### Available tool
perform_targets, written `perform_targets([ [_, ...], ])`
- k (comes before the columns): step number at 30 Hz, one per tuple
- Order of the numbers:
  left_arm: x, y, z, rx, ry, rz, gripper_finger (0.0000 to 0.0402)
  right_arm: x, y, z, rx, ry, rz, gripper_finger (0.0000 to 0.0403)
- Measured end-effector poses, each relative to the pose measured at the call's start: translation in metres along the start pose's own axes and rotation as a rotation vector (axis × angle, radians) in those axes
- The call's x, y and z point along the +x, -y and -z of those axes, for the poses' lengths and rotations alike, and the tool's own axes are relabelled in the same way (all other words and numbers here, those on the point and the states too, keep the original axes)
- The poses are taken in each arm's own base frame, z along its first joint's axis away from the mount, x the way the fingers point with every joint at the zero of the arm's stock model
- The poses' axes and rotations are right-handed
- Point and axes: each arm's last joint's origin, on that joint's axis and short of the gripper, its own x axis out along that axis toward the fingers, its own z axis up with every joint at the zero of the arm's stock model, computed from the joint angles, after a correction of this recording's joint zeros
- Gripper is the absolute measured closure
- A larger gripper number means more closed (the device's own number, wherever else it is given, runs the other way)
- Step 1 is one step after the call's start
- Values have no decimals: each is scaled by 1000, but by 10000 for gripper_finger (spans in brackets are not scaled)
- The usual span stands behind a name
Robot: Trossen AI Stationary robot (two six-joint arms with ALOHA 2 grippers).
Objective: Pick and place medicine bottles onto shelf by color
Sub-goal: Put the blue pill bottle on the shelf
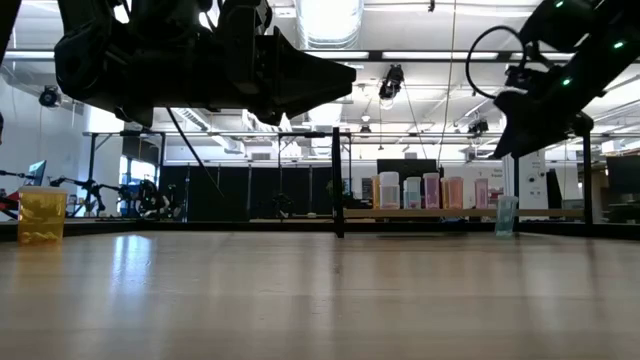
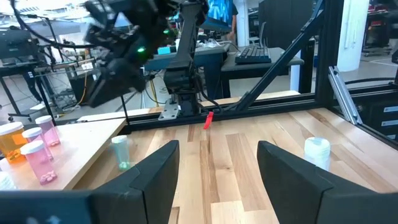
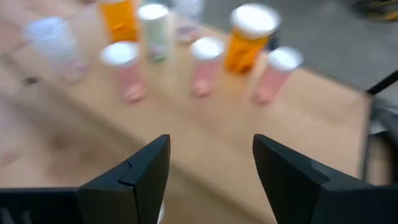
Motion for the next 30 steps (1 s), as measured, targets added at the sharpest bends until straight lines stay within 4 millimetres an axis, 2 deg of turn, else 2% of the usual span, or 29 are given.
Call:
perform_targets([
  [7,0,0,0,-3,0,1,201,-16,-24,29,41,-42,-197,170],
  [14,0,0,0,-4,0,1,201,-21,-41,43,-51,11,-185,122],
  [18,0,0,0,-4,0,1,201,-13,-44,52,-73,4,-120,111],
  [22,0,0,0,-4,1,2,201,-1,-42,66,-59,18,-43,119],
  [30,0,0,0,-4,1,2,201,13,-43,79,-40,74,-99,126],
])
